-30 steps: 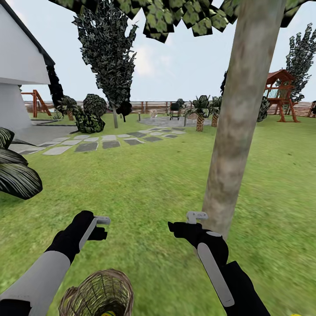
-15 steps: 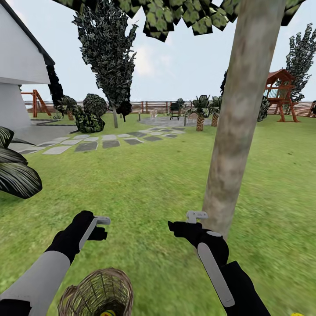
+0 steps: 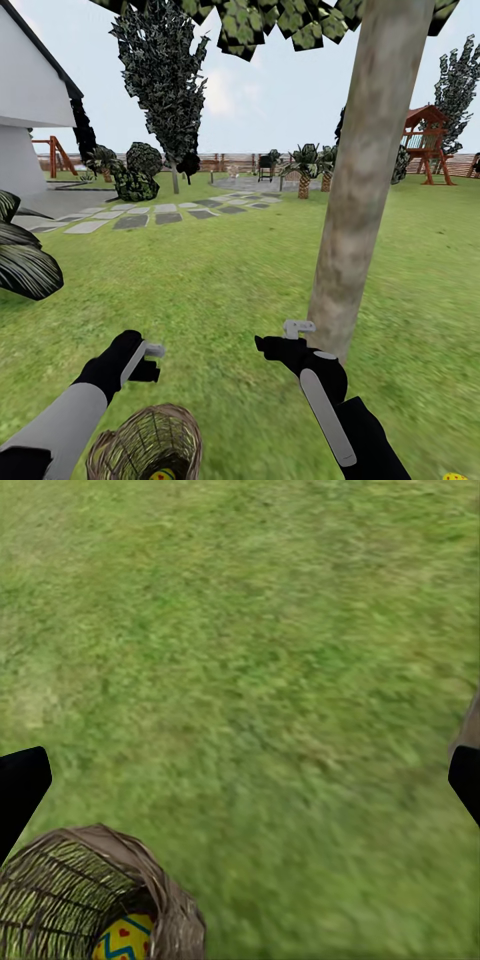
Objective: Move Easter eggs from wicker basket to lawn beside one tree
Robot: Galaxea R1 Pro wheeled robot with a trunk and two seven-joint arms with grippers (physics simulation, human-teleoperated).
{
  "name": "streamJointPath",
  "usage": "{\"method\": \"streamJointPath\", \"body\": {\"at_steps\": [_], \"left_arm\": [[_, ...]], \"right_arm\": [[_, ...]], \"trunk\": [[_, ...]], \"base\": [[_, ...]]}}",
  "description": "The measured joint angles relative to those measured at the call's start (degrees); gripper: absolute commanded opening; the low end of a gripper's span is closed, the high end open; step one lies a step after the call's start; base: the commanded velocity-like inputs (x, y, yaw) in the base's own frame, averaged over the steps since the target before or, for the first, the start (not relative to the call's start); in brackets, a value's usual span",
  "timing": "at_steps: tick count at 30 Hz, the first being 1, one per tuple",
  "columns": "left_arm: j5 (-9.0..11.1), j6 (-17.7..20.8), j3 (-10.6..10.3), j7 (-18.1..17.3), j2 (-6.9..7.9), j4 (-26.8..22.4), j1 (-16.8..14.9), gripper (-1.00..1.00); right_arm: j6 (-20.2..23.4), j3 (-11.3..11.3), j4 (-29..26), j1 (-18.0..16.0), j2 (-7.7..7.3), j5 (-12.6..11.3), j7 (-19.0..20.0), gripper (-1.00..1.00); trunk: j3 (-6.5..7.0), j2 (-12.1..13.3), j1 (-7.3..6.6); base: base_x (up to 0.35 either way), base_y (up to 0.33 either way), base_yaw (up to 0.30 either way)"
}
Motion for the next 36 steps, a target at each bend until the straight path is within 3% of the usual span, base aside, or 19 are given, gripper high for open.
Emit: {"method": "streamJointPath", "body": {"at_steps": [14, 22, 33, 36], "left_arm": [[0.0, -0.5, 0.0, 0.1, -0.08, 0.9, -0.1, 1.0], [0.0, -3.7, 0.1, 0.1, -0.22, 0.9, 0.0, 1.0], [0.8, -12.8, 0.2, -1.1, 0.14, 1.0, 0.3, 1.0], [1.0, -13.5, 0.2, -1.4, 0.12, 1.0, 0.3, 1.0]], "right_arm": [[0.0, -0.1, 0.0, 0.0, 0.0, 0.0, -0.1, 1.0], [0.0, -0.3, -0.1, 0.0, 0.01, 0.1, -0.1, 1.0], [0.0, -0.1, -0.1, 0.0, 0.07, 0.0, -0.1, 1.0], [0.0, -0.1, -0.1, 0.0, 0.06, 0.0, -0.1, 1.0]], "trunk": [[-2.51, -5.6, 3.08], [-3.95, -8.8, 4.83], [-5.93, -13.2, 7.25], [-6.47, -14.4, 7.91]], "base": [[0.0, 0.0, 0.0], [0.0, 0.0, 0.0], [0.0, 0.0, 0.0], [0.0, 0.0, 0.0]]}}
